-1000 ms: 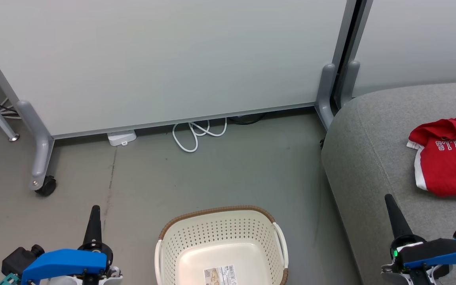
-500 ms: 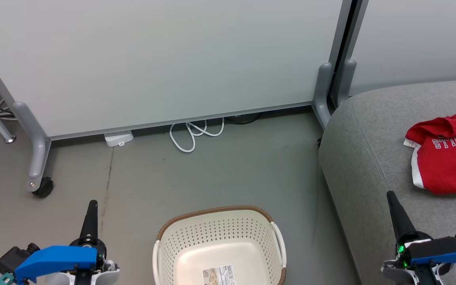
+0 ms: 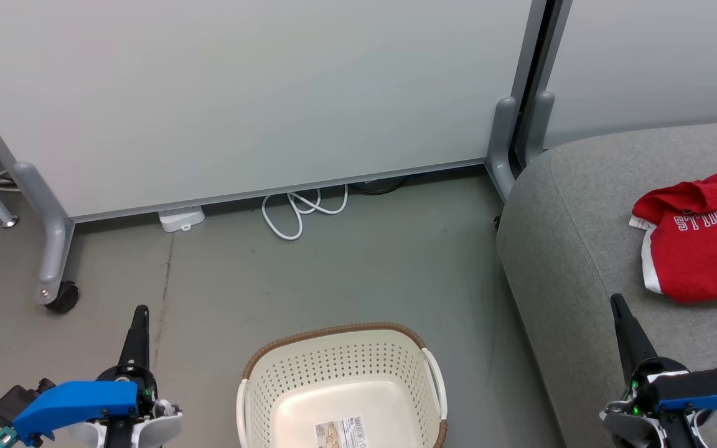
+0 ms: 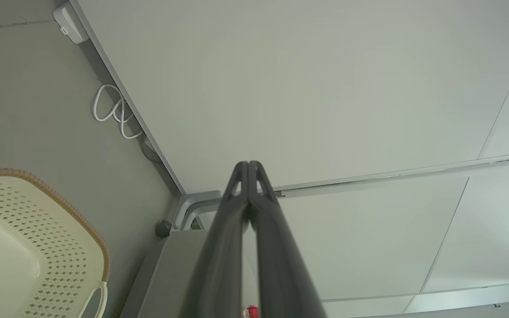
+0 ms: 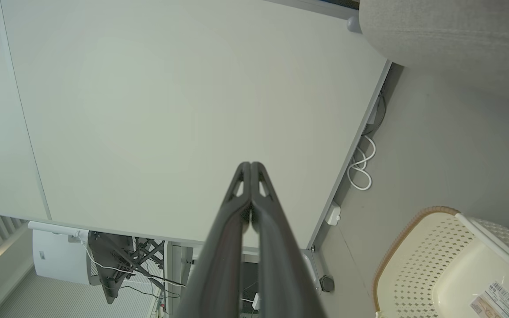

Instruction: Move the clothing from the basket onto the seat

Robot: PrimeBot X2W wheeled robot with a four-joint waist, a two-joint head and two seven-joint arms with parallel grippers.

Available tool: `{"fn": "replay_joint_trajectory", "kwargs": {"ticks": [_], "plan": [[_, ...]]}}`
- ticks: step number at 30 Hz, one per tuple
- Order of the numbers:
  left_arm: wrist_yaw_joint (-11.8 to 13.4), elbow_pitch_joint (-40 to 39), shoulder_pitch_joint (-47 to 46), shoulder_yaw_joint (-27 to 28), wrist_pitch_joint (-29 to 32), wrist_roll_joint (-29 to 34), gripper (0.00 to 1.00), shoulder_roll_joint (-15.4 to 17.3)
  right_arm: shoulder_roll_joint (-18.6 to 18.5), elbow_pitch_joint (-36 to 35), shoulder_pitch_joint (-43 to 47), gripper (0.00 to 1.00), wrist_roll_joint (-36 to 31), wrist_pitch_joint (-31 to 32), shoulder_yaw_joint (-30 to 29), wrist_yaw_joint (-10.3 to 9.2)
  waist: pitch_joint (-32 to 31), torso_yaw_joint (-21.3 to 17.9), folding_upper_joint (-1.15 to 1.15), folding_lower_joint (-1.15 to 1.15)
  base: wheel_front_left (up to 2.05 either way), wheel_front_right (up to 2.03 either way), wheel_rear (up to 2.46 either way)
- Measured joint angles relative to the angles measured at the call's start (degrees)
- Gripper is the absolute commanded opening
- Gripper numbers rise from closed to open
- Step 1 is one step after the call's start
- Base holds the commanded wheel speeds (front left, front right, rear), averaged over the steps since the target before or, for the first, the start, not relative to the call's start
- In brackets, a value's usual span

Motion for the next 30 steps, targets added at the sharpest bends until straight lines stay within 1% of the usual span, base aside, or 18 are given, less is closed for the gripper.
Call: {"fn": "replay_joint_trajectory", "kwargs": {"ticks": [22, 30], "plan": [[-0.02, -1.34, -0.86, 1.46, 2.25, -8.55, 0.00, -0.14, -0.01, -0.23, -0.62, 0.00, 9.04, 1.59, -0.45, 0.00, 0.11, -0.94, 0.00, 0.00, 0.00, 0.00, 0.00], [-0.03, -1.65, -1.10, 1.75, 2.78, -10.55, 0.00, -0.19, -0.01, -0.29, -0.69, 0.00, 11.32, 1.86, -0.57, 0.00, 0.14, -1.18, 0.00, 0.00, 0.00, 0.00, 0.00]]}}
